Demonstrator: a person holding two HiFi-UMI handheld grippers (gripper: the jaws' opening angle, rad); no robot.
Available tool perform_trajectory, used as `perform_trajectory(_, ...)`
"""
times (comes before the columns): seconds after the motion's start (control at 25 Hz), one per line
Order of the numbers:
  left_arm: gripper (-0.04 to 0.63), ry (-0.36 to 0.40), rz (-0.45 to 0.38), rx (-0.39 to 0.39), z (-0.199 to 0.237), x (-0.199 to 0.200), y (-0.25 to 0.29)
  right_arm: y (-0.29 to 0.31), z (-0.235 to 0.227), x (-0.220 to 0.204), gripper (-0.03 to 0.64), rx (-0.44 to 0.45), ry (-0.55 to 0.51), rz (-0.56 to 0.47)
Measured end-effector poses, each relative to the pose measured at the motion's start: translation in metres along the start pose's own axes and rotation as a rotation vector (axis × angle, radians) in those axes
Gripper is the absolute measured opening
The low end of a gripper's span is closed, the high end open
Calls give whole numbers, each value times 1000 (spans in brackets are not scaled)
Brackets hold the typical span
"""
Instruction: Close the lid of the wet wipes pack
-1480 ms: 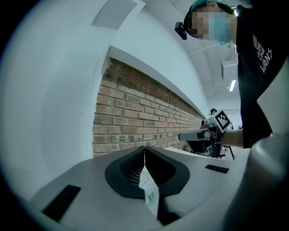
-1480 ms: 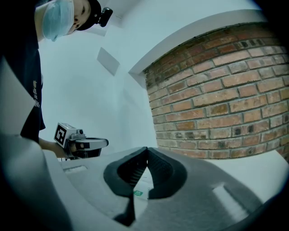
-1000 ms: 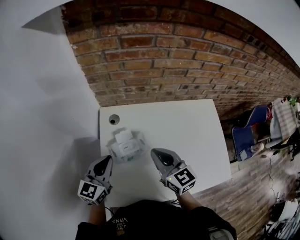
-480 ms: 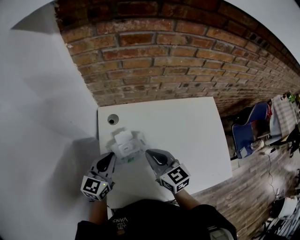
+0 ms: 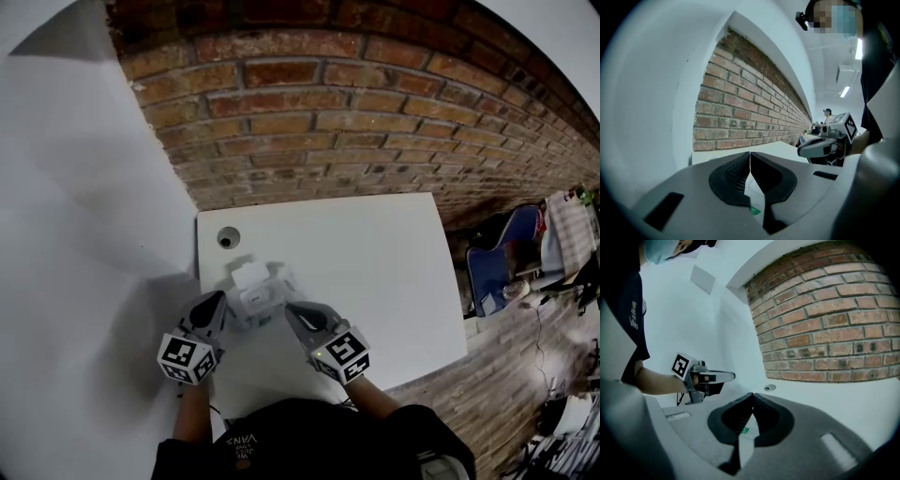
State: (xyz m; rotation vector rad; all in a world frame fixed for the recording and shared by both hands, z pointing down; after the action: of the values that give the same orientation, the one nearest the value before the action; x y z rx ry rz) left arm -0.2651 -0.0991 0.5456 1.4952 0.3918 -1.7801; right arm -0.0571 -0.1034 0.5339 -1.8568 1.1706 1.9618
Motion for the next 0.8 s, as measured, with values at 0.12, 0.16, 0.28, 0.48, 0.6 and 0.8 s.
perform_trajectory(0.12,-2,-92,44,10,19,-13,5,4,0,-4,-3,1,0,13)
perform_trajectory(0.16,-2,-114,58,11,24,-17,7,5,0,-5,-3,1,-1,17)
perform_trajectory(0.28,-2,-149,101,2,34,-24,15,8,-1,-8,-3,-3,-2,27)
perform_trajectory(0.48,-2,-212,157,-37,46,-33,31,12,1,-13,-3,0,4,45)
perform_trajectory(0.6,2,-284,172,-73,51,-36,40,14,2,-16,-3,6,5,52)
perform_trajectory(0.8,60,-352,193,-95,58,-38,49,15,1,-18,-2,4,3,57)
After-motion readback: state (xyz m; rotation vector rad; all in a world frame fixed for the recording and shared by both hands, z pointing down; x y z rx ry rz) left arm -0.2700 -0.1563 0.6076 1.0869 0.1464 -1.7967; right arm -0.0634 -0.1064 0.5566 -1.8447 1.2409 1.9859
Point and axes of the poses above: the fingertips, and each gripper's own axes: y forward along the fingers, z to its left, x out of its top, the point moved 6 cm from there along -y, backward along the fingers, and after that the axes turned 15 degrees about -x, right-handed, at the moved point
